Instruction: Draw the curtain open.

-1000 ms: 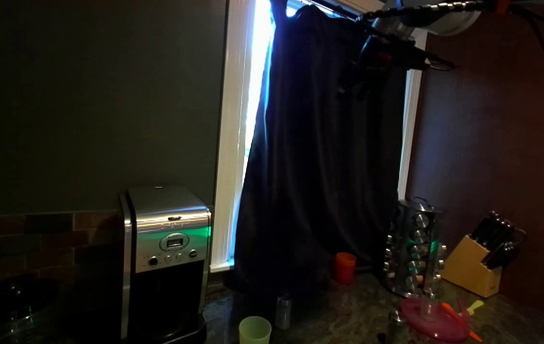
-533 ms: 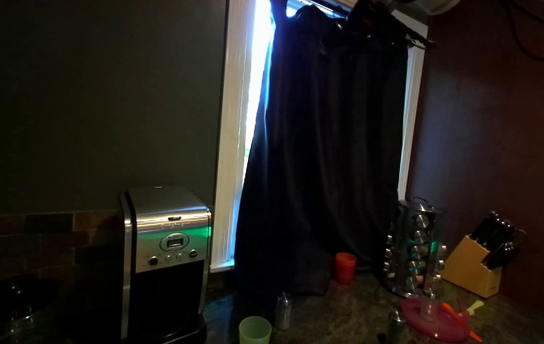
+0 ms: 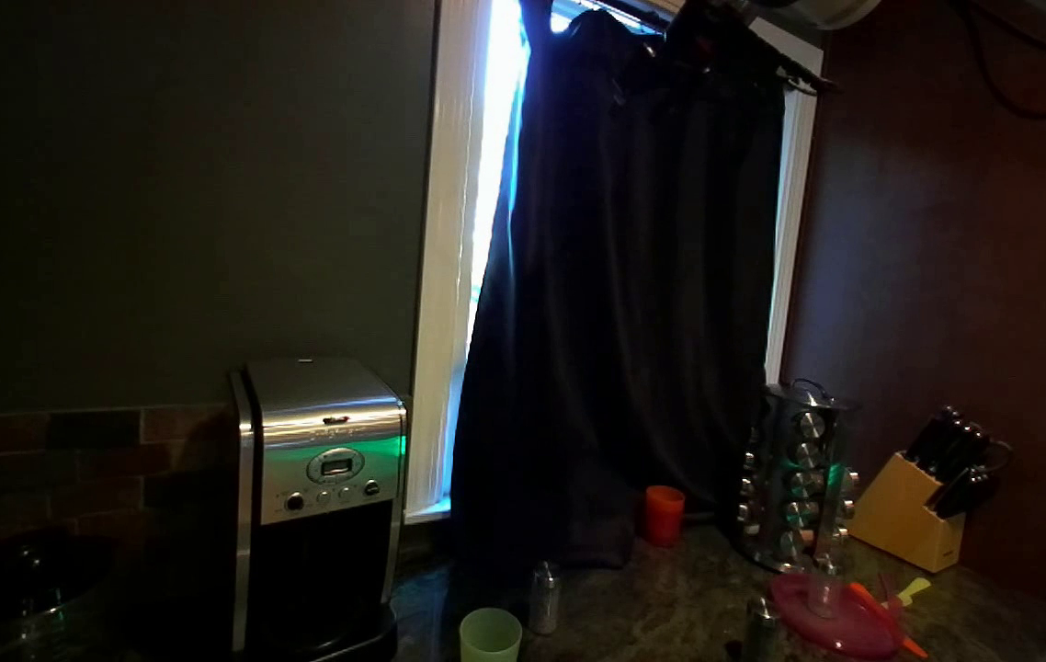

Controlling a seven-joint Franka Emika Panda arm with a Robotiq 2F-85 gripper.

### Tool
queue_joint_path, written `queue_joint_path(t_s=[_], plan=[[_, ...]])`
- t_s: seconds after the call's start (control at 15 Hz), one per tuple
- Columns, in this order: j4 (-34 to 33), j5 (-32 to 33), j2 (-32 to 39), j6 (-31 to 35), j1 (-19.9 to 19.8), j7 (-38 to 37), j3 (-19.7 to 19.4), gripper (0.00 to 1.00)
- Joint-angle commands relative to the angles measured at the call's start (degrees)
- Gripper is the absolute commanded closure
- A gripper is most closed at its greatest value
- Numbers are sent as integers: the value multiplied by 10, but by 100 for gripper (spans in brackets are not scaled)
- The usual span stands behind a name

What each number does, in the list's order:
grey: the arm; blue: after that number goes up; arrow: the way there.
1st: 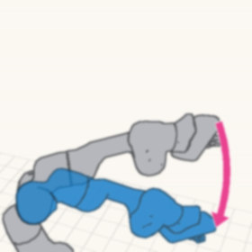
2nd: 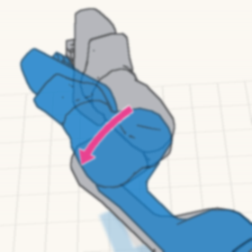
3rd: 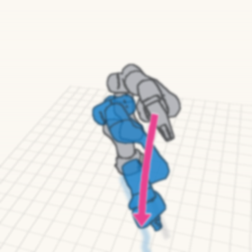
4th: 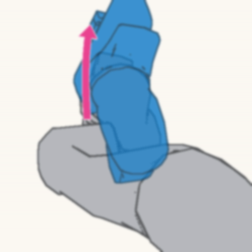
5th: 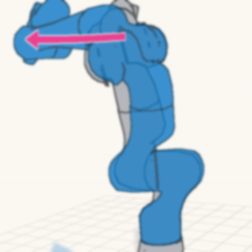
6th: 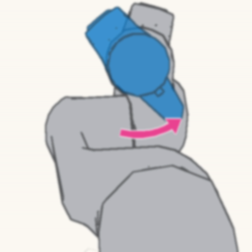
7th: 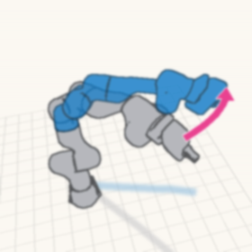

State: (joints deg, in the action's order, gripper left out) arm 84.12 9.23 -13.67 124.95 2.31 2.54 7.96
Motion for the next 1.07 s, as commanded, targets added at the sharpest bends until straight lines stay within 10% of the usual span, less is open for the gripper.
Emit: queue_joint_path(t_s=[0.0,1.0], plan=[[-5,3,3,-3,6,-2,-4,0],[-254,-2,216,23,12,21,9,0]])
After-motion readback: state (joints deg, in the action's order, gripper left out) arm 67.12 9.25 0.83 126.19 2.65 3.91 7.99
